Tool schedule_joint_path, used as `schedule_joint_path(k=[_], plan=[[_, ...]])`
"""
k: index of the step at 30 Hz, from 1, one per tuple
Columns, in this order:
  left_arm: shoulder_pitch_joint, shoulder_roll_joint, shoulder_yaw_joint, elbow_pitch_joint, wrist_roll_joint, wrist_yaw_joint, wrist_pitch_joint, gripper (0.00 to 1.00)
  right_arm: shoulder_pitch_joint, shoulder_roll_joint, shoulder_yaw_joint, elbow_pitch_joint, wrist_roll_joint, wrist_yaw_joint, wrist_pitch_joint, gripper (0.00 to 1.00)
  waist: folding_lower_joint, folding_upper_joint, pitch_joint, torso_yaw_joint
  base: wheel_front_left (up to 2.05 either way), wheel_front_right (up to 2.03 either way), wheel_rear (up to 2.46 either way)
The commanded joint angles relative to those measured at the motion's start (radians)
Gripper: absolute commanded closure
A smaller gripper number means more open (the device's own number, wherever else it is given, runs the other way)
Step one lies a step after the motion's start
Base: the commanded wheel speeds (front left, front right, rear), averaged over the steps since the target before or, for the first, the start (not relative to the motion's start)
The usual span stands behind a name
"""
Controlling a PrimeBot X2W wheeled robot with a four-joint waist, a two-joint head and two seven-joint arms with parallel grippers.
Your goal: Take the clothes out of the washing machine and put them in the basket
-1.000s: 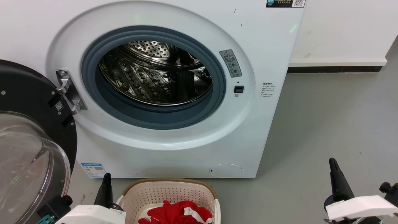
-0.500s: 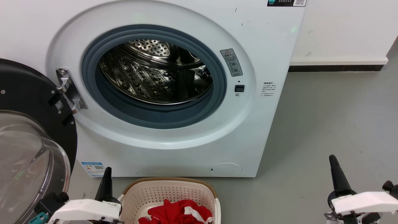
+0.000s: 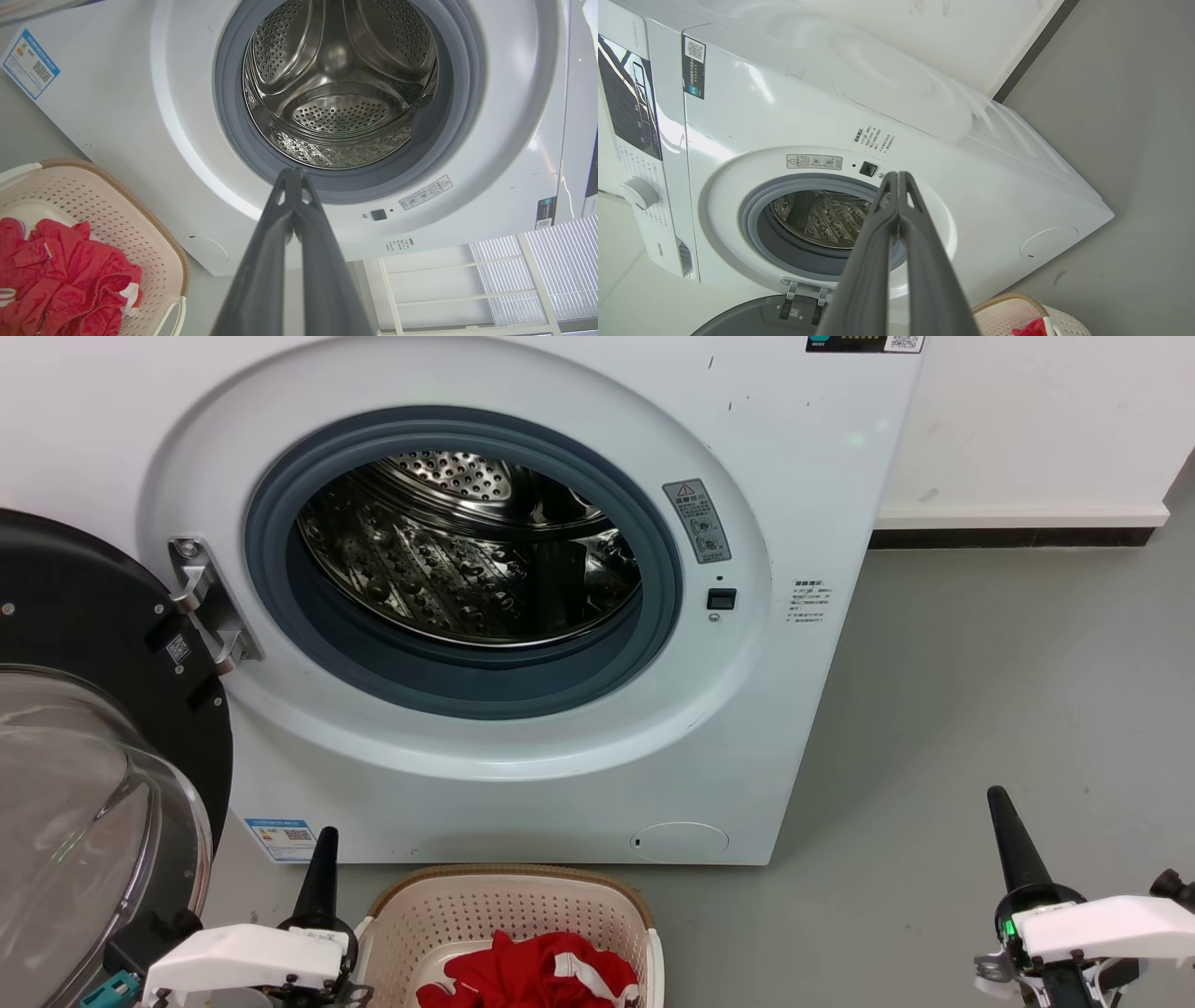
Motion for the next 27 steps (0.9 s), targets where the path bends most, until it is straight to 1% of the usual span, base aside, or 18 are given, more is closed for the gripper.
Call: schedule_joint_path(k=[1, 27], plan=[[-0.026, 0.001, 0.006, -0.005, -0.022, -0.008, 0.006, 1.0, -0.022, -0.005, -0.003, -0.002, 0.025, 0.0, 0.005, 1.0, 0.0, -0.0001, 0.0, 0.0, 0.0, 0.0, 0.0], [-0.062, -0.003, 0.024, 0.016, -0.266, -0.036, 0.064, 1.0, -0.057, -0.004, -0.017, 0.021, 0.27, 0.0, 0.067, 1.0, 0.0, -0.0001, 0.01, 0.004, 0.0, 0.0, 0.0]])
